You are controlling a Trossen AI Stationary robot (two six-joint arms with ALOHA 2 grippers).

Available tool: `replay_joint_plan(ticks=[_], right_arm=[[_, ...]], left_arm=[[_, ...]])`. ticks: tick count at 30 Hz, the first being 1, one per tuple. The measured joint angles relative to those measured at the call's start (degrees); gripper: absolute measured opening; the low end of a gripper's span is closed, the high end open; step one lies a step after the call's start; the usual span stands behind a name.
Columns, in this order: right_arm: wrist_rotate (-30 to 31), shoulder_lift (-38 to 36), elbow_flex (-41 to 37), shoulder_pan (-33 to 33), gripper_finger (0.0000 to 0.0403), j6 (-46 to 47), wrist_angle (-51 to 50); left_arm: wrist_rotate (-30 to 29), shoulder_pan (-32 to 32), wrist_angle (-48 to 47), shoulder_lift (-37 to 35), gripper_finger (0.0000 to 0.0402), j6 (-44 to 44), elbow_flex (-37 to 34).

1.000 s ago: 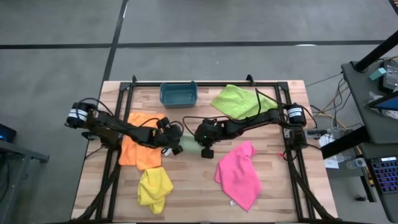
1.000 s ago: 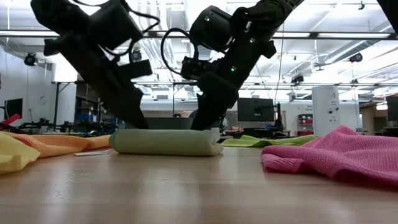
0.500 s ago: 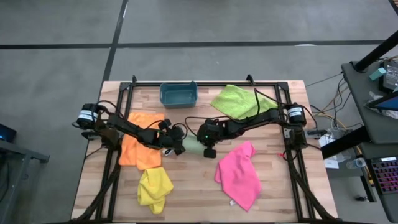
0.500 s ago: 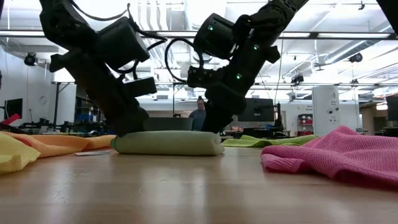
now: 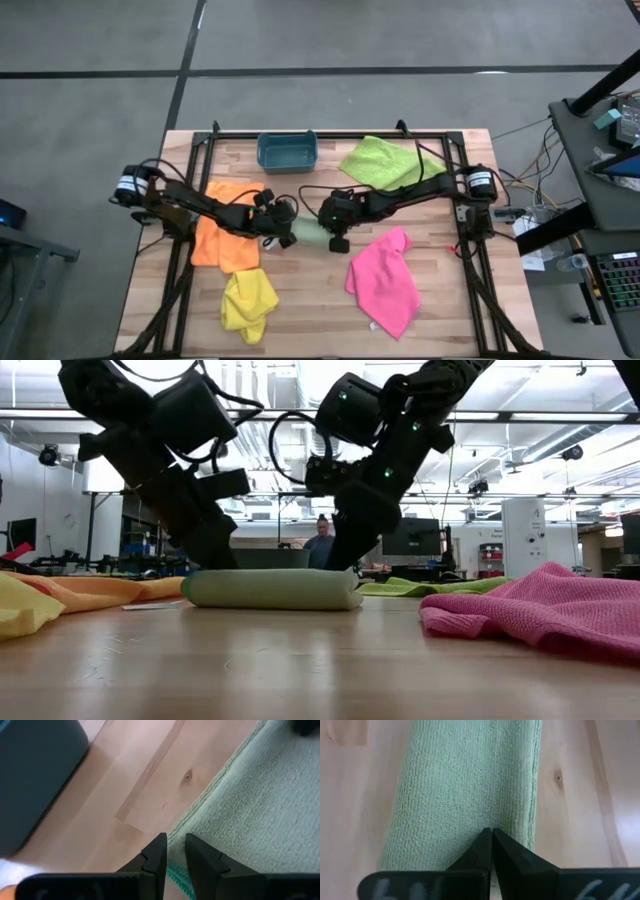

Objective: Fold microfiber towels
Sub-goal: Fold the blue towel

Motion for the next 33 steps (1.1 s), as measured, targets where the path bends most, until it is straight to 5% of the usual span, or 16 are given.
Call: replay_joint_plan(ticks=[21, 33], right_arm=[[-0.02, -2.07, -1.68, -0.35, 0.0009, 0.51, -3.12], [0.25, -2.25, -7.34, -0.92, 0.0009, 0.93, 4.23]], left_arm=[[0.26, -0.11, -0.35, -1.92, 0.0056, 1.44, -0.27], [0.37, -0.11, 0.26, 0.82, 0.0056, 1.11, -0.42]])
